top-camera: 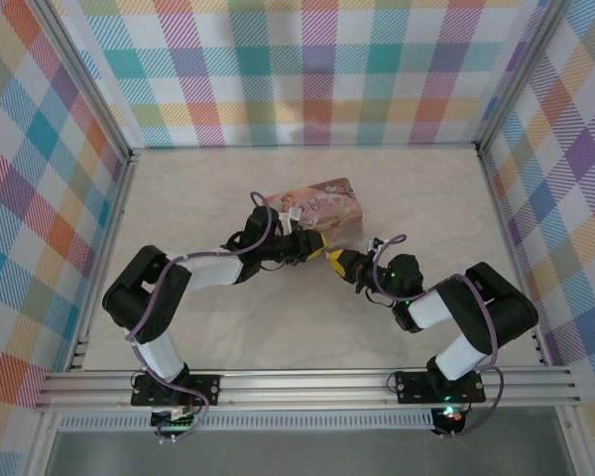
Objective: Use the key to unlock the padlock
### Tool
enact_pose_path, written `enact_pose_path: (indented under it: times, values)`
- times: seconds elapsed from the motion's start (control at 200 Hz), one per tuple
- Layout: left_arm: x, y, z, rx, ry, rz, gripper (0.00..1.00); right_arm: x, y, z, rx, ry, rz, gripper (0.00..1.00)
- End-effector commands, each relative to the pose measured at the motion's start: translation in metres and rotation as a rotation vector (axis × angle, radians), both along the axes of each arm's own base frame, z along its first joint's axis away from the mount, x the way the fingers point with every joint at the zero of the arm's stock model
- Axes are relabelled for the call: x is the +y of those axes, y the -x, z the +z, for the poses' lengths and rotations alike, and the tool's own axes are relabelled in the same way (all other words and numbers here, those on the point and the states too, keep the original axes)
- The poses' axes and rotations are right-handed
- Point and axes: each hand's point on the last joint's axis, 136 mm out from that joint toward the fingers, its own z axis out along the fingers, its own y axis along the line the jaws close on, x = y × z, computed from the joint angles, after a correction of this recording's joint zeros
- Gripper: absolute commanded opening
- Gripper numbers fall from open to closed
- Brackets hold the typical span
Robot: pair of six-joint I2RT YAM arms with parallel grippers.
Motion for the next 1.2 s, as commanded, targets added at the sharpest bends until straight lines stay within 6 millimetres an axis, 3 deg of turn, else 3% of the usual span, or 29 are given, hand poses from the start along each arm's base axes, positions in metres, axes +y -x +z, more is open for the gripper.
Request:
enact_pose_path:
  times: [0.0, 0.64, 0.74, 1.005, 1.195]
  values:
    - [-0.011, 0.014, 0.031, -0.06, 0.084, -0.068, 0.21, 0.0, -0.008, 0.021, -0.048, -0.052, -0.038, 0.0]
    - [-0.017, 0.019, 0.036, -0.069, 0.097, -0.087, 0.2, -0.003, -0.011, 0.022, 0.109, -0.174, -0.129, 0.0]
    - [-0.016, 0.02, 0.038, -0.073, 0.101, -0.088, 0.19, -0.003, -0.013, 0.031, 0.072, -0.176, -0.133, 0.0]
    - [-0.016, 0.022, 0.038, -0.07, 0.102, -0.094, 0.19, 0.001, -0.014, 0.022, 0.066, -0.138, -0.112, 0.0]
    - [-0.02, 0.026, 0.039, -0.068, 0.107, -0.109, 0.17, 0.009, -0.021, 0.029, 0.008, -0.116, -0.092, 0.0]
